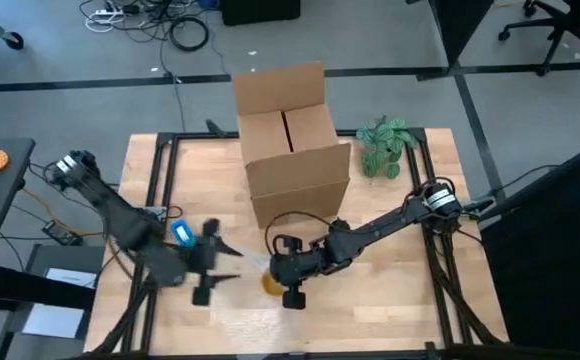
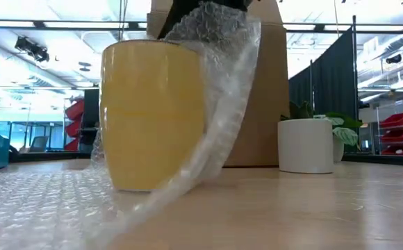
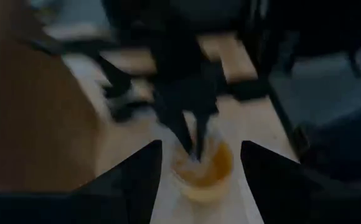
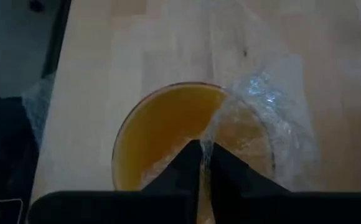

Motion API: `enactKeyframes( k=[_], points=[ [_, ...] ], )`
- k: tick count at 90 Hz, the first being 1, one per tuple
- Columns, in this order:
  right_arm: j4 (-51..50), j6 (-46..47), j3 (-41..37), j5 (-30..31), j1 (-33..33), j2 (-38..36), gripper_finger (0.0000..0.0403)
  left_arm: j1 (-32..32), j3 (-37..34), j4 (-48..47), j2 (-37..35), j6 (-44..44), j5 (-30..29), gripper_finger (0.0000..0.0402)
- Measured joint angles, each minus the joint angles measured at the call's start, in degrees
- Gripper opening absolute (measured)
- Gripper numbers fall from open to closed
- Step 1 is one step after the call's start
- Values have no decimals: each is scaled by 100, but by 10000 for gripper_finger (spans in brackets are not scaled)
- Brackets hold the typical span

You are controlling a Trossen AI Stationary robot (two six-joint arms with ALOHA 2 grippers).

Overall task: Wrap mug
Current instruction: Wrap the yellow mug with the transparent bubble wrap

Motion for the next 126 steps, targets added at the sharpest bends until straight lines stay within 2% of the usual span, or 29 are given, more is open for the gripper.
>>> enactKeyframes(
  k=[9, 29, 43, 50, 57, 64, 69, 76, 86, 94, 101, 126],
  points=[
    [2, -81, 6, -200, -10, 149, 0, -76, -134, 52, -426, -77, -479, 204],
    [-26, -124, 49, -268, -10, 276, 0, -80, -134, 449, -680, -349, -490, 204],
    [-48, -332, 370, -519, -194, 296, 0, -85, -134, 863, -673, -485, -465, 204],
    [-79, -406, 450, -546, -300, 296, 0, -87, -134, 674, -671, -778, -412, 204],
    [-211, -444, 455, -609, -370, 298, 0, -156, -144, 177, -650, -1195, -61, 204],
    [-275, -510, 456, -637, -363, 298, 0, -423, -497, -87, -568, -1917, 81, 204],
    [-344, -556, 457, -639, -330, 298, 0, -651, -967, 90, -441, -2442, 148, 204],
    [-379, -575, 457, -644, -306, 300, 0, -852, -1749, 899, -175, -2838, 178, 204],
    [-408, -570, 457, -684, -284, 300, 0, -853, -2667, 2606, 237, -2714, 155, 204],
    [-450, -512, 457, -799, -284, 300, 0, -701, -3127, 3830, 603, -2501, 145, 204],
    [-511, -507, 457, -822, -289, 300, 0, -569, -3230, 4367, 1023, -2349, 178, 204],
    [-692, -503, 542, -856, -327, 300, 0, 243, -2735, 4662, 2776, -2091, 387, 204]
  ],
)
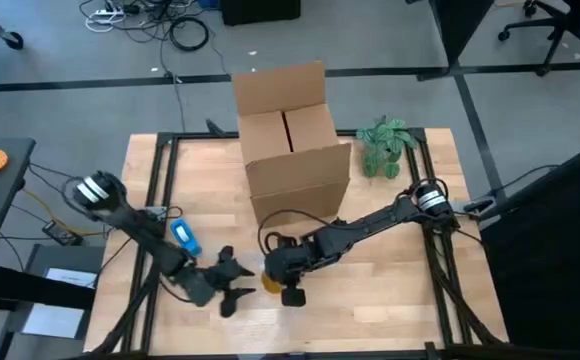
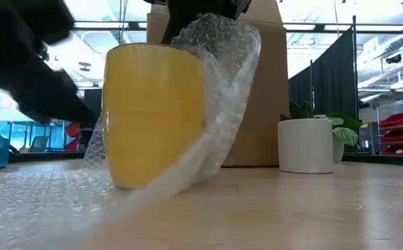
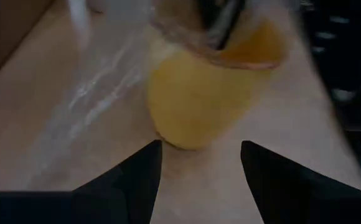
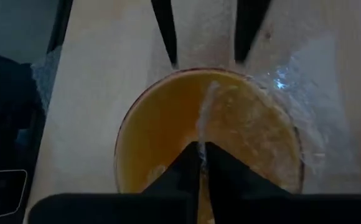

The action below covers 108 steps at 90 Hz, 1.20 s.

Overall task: Wrap mug
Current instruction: Wrap the yellow mug with the transparent bubble wrap

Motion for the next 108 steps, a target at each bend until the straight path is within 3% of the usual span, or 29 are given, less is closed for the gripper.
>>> enactKeyframes(
  k=[13, 31, 64, 91, 108],
  points=[
    [-425, 80, 87, -34, -6, -2, 0, 596, 340, 708, 556, 768, 350, 204],
    [-1189, 253, 83, 64, -6, -2, 0, 1019, 765, 766, 800, 1456, 625, 204],
    [-1314, 396, -13, 169, 19, -4, 0, 1111, 912, 883, 819, 1277, 698, 204],
    [-1688, 449, 186, 226, 73, -5, 0, 1409, 1000, 1472, 1402, 1312, 688, 204],
    [-1828, 456, 72, 375, 127, -2, 1, 1439, 1206, 1162, 1397, 1593, 829, 204]
  ],
)
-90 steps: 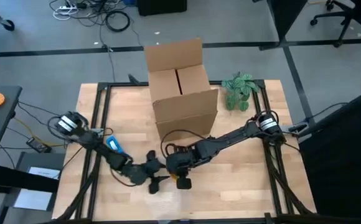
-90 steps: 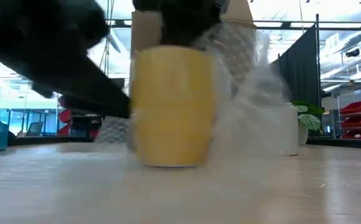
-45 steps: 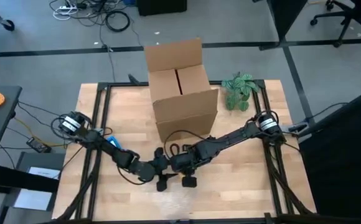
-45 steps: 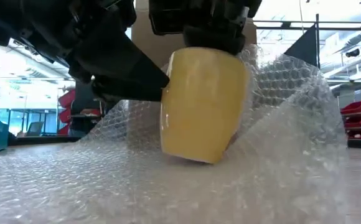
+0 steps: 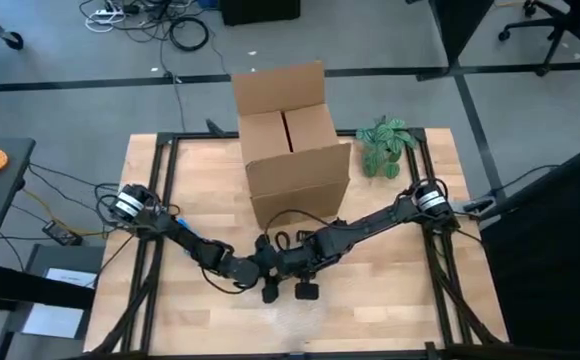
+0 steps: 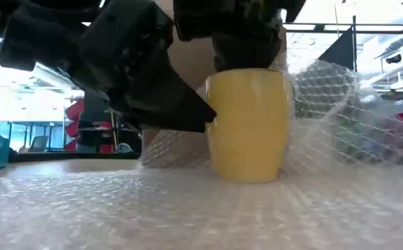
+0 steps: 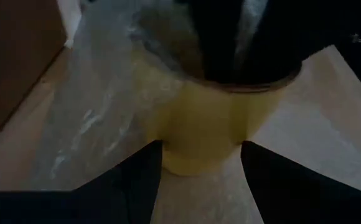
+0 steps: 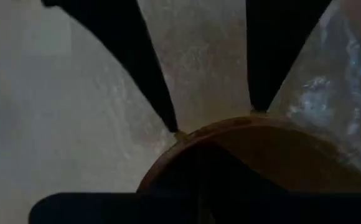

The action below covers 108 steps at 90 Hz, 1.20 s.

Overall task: Wrap mug
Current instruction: Wrap the yellow mug with the transparent bubble wrap

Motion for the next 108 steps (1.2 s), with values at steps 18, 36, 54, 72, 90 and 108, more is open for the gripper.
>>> enactKeyframes(
  k=[18, 36, 54, 72, 90, 108],
  points=[
    [-67, -208, 0, -54, 65, 0, 32, -220, 306, -1356, -512, 168, -233, 202],
    [-361, -213, 239, -12, 62, 0, 92, -527, 403, -2041, -938, 130, -585, 202],
    [-1135, -151, 909, -18, 81, 0, 124, -720, 405, -2054, -925, -284, -585, 202],
    [-2384, 128, 1830, 18, 159, -7, 121, -878, 405, -2064, -916, -419, -591, 202],
    [-2988, 532, 2145, 396, 211, -28, 98, -983, 405, -2055, -916, -421, -598, 202],
    [-2325, 585, 1228, 255, 139, -13, 53, -1004, 403, -2029, -915, -437, -705, 202]
  ],
)
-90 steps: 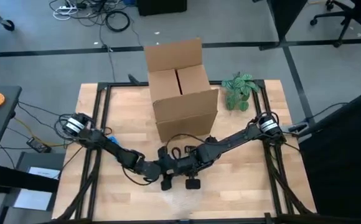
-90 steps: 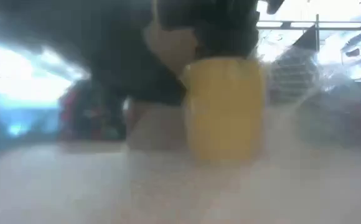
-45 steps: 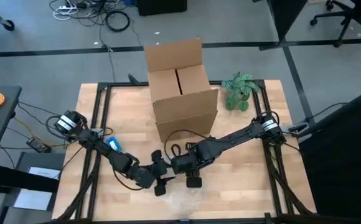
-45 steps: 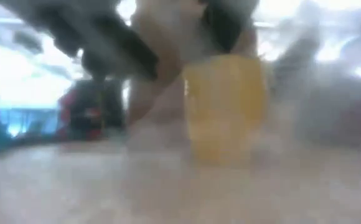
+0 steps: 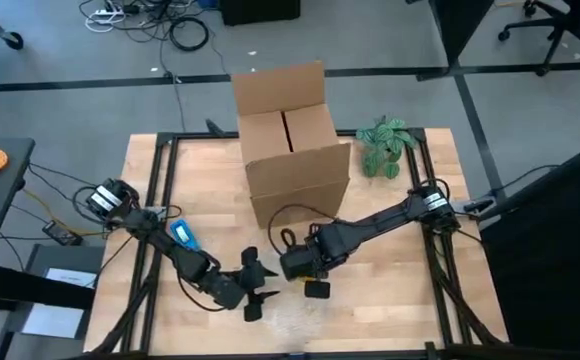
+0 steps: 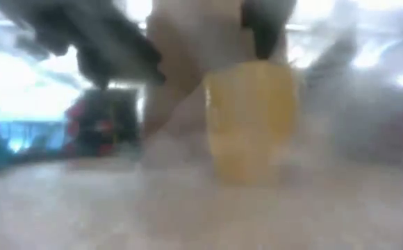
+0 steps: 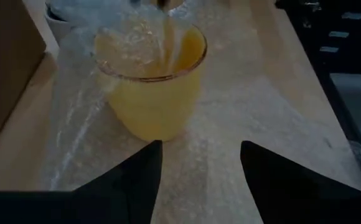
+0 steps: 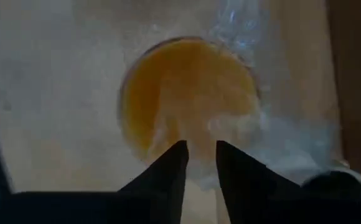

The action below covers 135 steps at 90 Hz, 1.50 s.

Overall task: Wrap mug
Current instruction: Wrap the yellow mug with the transparent bubble wrap

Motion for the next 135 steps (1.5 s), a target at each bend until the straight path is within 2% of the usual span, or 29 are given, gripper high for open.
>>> enactKeyframes(
  k=[15, 25, 36, 55, 72, 88, 112, 135],
  points=[
    [785, 5, -877, -4, -68, 0, 19, 36, -2, 87, 158, -1, -618, 202],
    [1208, -3, -1097, -2, -75, -2, 3, 108, -2, 343, 408, -3, -650, 202],
    [1475, -44, -1093, -11, -75, -2, 4, 191, -3, 576, 649, -3, -652, 202],
    [1234, -151, -595, -133, -32, 0, 1, 201, -5, 454, 637, 21, -625, 202],
    [382, -151, 236, 237, 75, 2, 0, 128, -4, 503, 566, 283, -610, 202],
    [-166, -19, 811, 613, 243, -1, 0, 132, -4, 552, 569, 283, -344, 202],
    [-125, -90, 890, 992, 480, 2, 0, 136, -4, 1030, 567, 302, -335, 202],
    [-27, -203, 890, 1024, 451, 2, 0, 136, -2, 1296, 563, 301, -337, 202]
  ],
)
